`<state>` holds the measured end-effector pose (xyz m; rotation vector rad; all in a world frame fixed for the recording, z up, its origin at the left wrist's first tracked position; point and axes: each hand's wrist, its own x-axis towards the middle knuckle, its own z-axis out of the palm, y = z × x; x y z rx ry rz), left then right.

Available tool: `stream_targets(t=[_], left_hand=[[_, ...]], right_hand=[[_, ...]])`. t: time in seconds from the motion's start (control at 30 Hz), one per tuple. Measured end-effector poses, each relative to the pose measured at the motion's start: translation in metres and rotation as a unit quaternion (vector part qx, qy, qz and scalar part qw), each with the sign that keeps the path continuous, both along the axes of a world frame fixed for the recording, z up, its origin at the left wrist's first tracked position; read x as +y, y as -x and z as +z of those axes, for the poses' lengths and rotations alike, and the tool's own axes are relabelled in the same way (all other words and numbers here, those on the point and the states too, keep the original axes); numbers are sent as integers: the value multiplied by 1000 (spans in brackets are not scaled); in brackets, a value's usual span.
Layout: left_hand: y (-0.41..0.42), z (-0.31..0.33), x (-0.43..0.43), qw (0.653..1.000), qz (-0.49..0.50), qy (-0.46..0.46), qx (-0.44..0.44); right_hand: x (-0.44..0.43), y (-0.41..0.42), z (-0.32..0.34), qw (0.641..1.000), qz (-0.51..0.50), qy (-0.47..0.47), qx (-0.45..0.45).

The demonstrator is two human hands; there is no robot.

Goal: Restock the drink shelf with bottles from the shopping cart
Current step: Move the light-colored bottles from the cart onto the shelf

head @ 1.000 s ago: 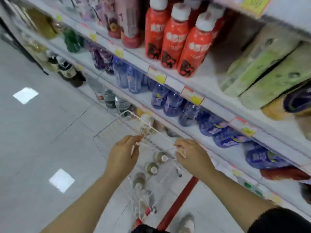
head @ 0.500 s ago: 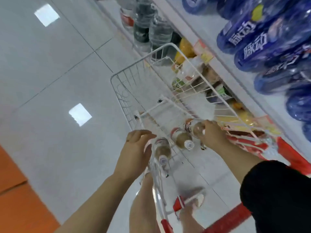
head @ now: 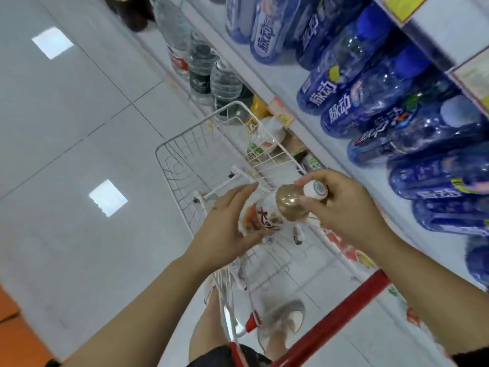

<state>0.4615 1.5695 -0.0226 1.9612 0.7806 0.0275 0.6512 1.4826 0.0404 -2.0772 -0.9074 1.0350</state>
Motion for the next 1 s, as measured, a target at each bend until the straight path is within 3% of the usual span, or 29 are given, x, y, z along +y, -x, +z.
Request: stream_targets(t=[0.1,0.27,0.37,0.5,0.6,0.8,1.0], left_hand=[[-8,11,3,999,-3,51,-18],[9,6,3,990,111,81,-40],[25,-1,0,971,209,115,-31],[43,-14,1,948,286,135,-33],[50,-21,0,942,303,138,-34],[52,-20,-5,941,308,141,-27],[31,25,-16,948,288,130,-43]], right_hand=[[16,9,16,995,2,-65,78],[23,21,-9,993,18,-71,97],[7,23,-59,997,-4,39,72],[-18,33,-141,961,100,255,-30],[-25,45,-181,939,139,306,-71],[-19,48,-195,950,139,258,-110],[-27,29,-105,977,90,157,-110]])
